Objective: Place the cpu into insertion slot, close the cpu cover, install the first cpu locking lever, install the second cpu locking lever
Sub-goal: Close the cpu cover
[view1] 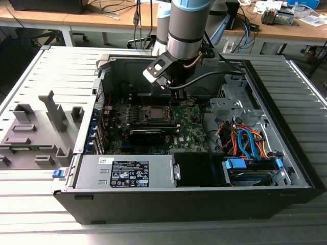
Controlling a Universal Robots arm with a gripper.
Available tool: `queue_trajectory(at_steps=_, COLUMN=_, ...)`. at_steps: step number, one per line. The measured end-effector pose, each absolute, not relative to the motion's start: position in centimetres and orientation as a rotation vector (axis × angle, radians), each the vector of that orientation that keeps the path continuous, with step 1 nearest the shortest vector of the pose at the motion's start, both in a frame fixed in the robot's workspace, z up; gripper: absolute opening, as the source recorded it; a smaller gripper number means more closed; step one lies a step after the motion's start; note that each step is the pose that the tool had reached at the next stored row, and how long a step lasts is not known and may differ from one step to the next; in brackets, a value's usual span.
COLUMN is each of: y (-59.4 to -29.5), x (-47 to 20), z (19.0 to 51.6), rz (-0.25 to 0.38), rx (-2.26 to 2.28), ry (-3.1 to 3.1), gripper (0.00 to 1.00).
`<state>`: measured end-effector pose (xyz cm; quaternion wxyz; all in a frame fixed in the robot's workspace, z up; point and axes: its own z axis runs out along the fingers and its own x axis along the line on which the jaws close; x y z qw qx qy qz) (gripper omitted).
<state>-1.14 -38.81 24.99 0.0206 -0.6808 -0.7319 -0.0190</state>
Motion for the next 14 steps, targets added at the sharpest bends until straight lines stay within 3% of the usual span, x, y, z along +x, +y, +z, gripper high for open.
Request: queue_trajectory(at_steps=14, y=-38.81, x=-1.41, z=24.99, rz=-0.059, rx=-2.111, ry=-2.27, gripper=0.11)
